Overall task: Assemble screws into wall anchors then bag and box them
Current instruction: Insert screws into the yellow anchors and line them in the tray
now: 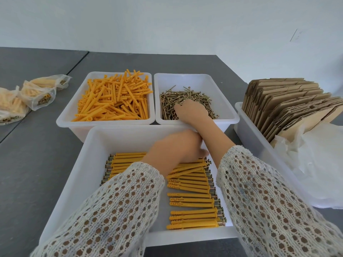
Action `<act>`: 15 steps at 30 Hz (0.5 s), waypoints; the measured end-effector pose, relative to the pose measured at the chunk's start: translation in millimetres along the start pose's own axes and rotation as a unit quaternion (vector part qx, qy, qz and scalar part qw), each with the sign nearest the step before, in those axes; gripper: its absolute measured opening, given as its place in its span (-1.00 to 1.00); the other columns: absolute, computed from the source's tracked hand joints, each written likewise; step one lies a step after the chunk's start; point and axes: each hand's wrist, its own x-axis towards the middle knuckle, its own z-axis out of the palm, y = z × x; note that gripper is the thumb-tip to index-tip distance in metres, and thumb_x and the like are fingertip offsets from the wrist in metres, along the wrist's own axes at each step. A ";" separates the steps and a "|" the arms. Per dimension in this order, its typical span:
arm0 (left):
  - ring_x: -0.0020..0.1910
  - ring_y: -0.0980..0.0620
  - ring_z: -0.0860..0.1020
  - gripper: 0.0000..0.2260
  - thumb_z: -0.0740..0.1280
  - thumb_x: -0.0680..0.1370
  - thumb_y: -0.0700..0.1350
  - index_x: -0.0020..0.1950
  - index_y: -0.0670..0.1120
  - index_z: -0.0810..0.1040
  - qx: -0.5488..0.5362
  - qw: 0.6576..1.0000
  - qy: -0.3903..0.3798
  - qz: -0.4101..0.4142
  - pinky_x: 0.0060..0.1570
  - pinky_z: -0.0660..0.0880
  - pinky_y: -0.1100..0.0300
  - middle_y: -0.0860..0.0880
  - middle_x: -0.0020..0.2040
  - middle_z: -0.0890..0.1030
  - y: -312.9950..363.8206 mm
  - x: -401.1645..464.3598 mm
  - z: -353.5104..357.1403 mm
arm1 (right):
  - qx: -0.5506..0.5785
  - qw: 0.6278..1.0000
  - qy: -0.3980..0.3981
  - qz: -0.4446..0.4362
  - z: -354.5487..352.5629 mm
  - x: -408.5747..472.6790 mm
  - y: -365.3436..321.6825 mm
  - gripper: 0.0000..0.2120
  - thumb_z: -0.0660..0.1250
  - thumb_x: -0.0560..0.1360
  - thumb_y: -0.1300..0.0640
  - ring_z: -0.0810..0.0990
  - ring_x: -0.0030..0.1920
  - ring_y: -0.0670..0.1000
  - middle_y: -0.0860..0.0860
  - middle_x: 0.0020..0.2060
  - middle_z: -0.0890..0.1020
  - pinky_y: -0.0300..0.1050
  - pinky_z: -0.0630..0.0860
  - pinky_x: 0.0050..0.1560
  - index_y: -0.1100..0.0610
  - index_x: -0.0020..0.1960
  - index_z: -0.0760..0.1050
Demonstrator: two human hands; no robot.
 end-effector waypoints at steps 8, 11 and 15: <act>-0.29 0.07 0.52 -0.69 0.22 0.62 -0.18 -0.24 -0.03 0.66 -0.199 0.978 0.056 0.017 -0.20 0.49 0.12 0.09 -0.35 0.56 -22.3 -10.0 -31.7 | 0.114 0.991 0.063 0.012 -2.9 3.9 4.8 -0.65 0.18 0.55 0.15 0.22 -0.45 -0.01 0.00 -0.45 0.29 -0.13 0.16 -0.44 0.10 -0.38 0.18; -0.47 0.25 0.45 -0.67 0.22 0.60 -0.15 -0.28 0.03 0.67 -0.278 0.954 0.112 0.013 -0.45 0.36 0.40 0.18 -0.48 0.53 -34.8 -16.0 -42.2 | 0.108 0.991 0.082 0.018 -5.8 4.5 3.7 -0.66 0.19 0.50 0.26 0.17 -0.48 -0.02 -0.01 -0.49 0.25 -0.21 0.12 -0.50 0.10 -0.40 0.16; -0.41 0.14 0.44 -0.75 0.22 0.59 -0.16 -0.18 -0.02 0.66 -0.296 0.903 0.308 -0.035 -0.41 0.38 0.32 0.12 -0.39 0.55 -53.8 -18.2 -43.5 | 0.052 0.996 0.070 0.009 -6.6 3.0 1.5 -0.89 0.20 0.46 0.34 0.47 -0.27 0.02 0.06 -0.28 0.53 -0.22 0.46 -0.26 0.22 -0.21 0.45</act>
